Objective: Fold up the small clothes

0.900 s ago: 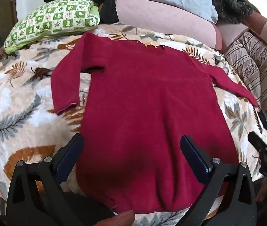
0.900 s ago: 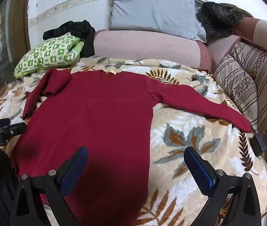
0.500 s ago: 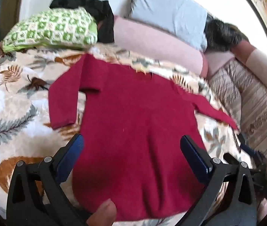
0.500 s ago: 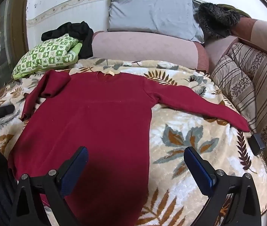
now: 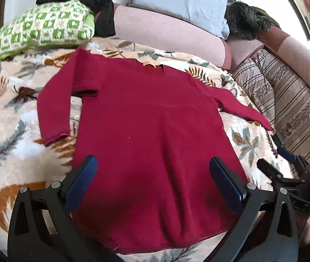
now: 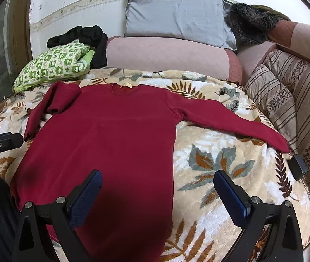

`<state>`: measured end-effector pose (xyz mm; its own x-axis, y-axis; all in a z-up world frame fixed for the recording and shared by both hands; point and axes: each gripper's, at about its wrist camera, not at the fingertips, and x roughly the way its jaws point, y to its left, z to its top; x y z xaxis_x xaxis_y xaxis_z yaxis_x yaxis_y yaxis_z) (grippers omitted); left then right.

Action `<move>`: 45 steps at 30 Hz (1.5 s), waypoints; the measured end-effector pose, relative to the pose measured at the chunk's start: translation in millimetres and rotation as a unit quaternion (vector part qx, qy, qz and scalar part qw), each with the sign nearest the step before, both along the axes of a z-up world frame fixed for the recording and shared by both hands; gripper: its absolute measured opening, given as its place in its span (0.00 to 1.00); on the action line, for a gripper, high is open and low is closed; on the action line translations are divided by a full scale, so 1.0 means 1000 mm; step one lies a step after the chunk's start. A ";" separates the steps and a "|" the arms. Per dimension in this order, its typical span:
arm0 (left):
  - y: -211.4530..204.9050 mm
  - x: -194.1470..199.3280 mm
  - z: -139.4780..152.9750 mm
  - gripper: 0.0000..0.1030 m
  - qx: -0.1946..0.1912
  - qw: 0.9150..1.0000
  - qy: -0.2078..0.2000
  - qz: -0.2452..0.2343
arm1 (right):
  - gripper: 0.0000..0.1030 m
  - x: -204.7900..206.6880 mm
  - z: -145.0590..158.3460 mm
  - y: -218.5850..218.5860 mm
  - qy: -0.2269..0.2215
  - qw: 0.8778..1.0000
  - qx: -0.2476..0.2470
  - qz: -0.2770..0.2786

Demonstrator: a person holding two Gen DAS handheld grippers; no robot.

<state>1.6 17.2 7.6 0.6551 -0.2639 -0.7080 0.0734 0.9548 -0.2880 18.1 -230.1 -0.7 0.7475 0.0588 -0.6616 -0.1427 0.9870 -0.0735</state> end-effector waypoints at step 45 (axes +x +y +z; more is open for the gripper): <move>-0.012 0.009 -0.018 1.00 0.059 0.995 0.071 0.025 | 0.98 0.010 -0.005 0.005 -0.002 1.000 -0.005 -0.003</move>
<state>10.7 5.6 -10.3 0.5565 -0.1428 -0.8185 -0.0085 0.9841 -0.1774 27.8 -224.7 -5.6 0.7499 0.0473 -0.6598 -0.1359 0.9872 -0.0837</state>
